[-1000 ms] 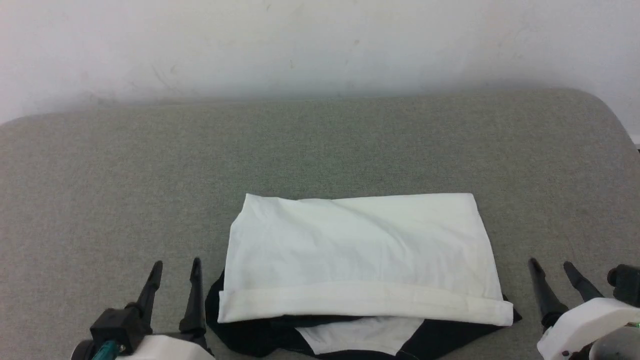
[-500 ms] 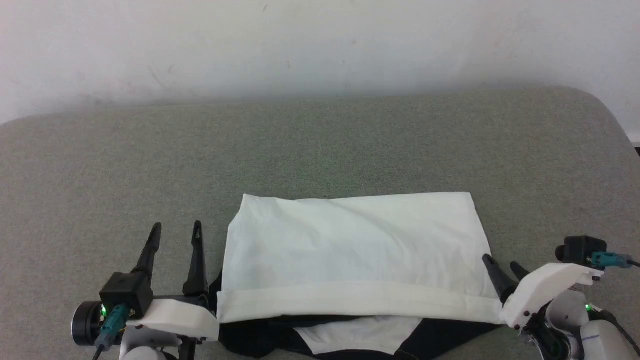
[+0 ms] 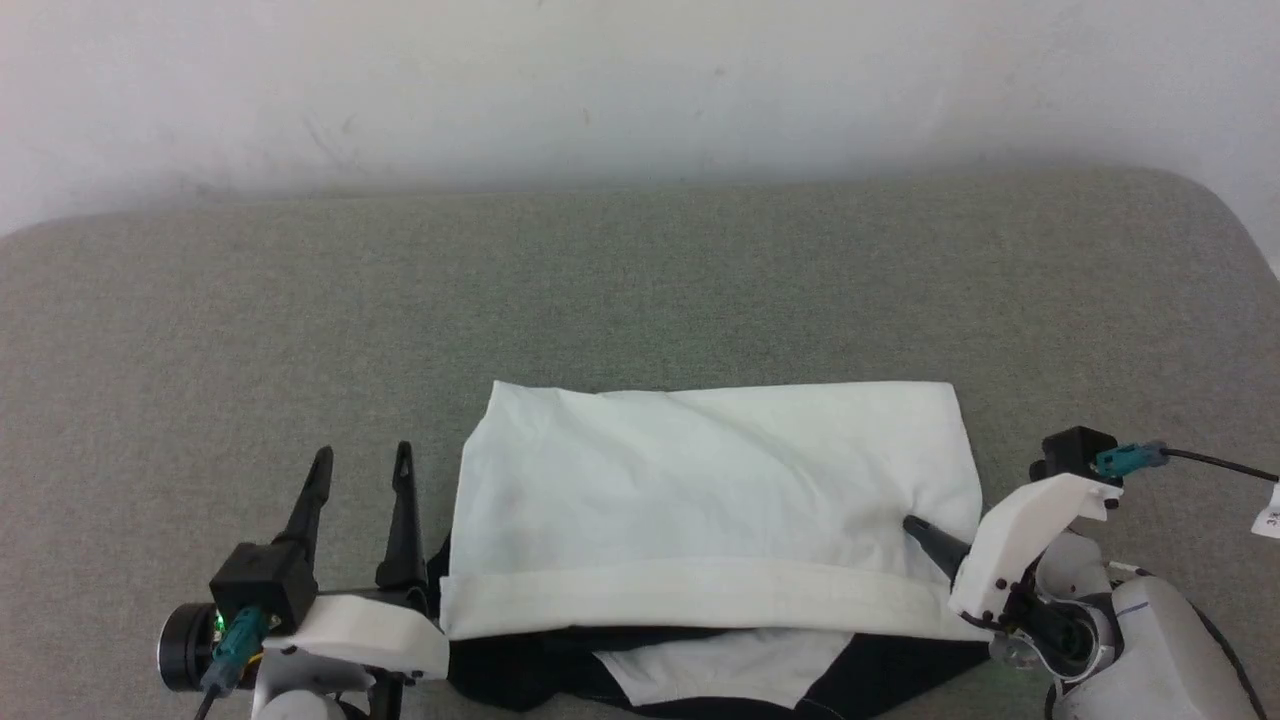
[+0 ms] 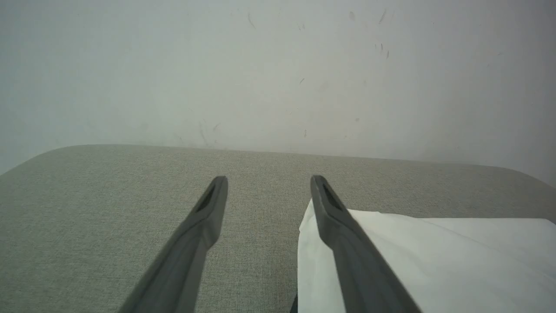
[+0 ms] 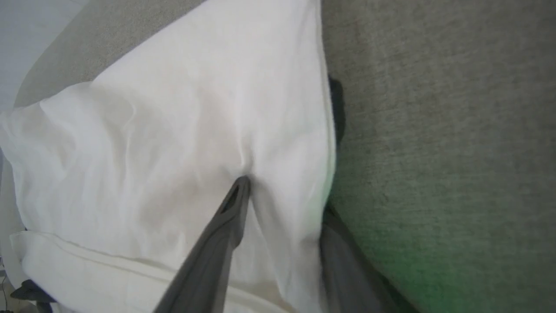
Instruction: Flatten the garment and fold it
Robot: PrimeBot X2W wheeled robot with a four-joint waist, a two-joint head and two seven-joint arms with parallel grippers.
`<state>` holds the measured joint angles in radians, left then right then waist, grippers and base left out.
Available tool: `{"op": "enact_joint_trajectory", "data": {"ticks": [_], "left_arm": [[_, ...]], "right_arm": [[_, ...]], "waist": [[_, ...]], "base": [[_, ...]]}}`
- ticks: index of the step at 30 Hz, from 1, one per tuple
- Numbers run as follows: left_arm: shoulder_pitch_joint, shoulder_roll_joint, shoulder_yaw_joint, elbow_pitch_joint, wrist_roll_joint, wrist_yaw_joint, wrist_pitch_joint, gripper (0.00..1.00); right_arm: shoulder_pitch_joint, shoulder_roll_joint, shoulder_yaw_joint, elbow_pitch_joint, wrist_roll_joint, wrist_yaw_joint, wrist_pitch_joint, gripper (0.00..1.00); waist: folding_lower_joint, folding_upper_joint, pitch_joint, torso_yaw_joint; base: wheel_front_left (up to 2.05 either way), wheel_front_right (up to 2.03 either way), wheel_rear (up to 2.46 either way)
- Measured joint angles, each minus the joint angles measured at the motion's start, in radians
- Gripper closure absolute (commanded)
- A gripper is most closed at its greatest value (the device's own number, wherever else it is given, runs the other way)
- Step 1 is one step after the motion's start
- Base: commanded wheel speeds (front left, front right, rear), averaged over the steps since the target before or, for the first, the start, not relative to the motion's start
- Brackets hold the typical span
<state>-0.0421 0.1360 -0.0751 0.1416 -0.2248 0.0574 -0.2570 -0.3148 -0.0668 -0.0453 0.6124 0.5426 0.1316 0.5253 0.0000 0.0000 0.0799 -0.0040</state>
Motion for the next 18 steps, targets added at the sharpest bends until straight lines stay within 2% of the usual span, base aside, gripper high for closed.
{"op": "enact_joint_trajectory", "data": {"ticks": [3,6,12,18], "left_arm": [[0.0,-0.007,0.007,0.0,0.007,-0.004,0.0,0.0],[0.001,-0.01,0.012,0.0,0.007,-0.005,0.0,0.0],[0.005,-0.019,0.025,-0.002,0.016,-0.013,0.0,0.0],[0.019,-0.028,0.035,-0.006,0.023,-0.021,0.0,0.0]], "right_arm": [[0.003,0.007,0.001,-0.01,-0.023,0.0,-0.026,1.0],[0.012,0.02,-0.035,-0.042,-0.094,0.0,-0.057,1.0],[0.039,0.021,-0.184,-0.202,-0.331,0.0,-0.056,1.0],[0.107,0.017,-0.319,-0.368,-0.513,0.0,0.01,1.0]], "waist": [[0.0001,0.0,-0.002,-0.001],[0.0001,0.0,-0.004,-0.003],[0.0001,0.0,-0.012,-0.007],[0.0,0.0,-0.01,-0.012]], "base": [[0.0,0.0,0.0],[0.0,0.0,0.0],[0.0,0.0,0.0],[0.0,0.0,0.0]]}}
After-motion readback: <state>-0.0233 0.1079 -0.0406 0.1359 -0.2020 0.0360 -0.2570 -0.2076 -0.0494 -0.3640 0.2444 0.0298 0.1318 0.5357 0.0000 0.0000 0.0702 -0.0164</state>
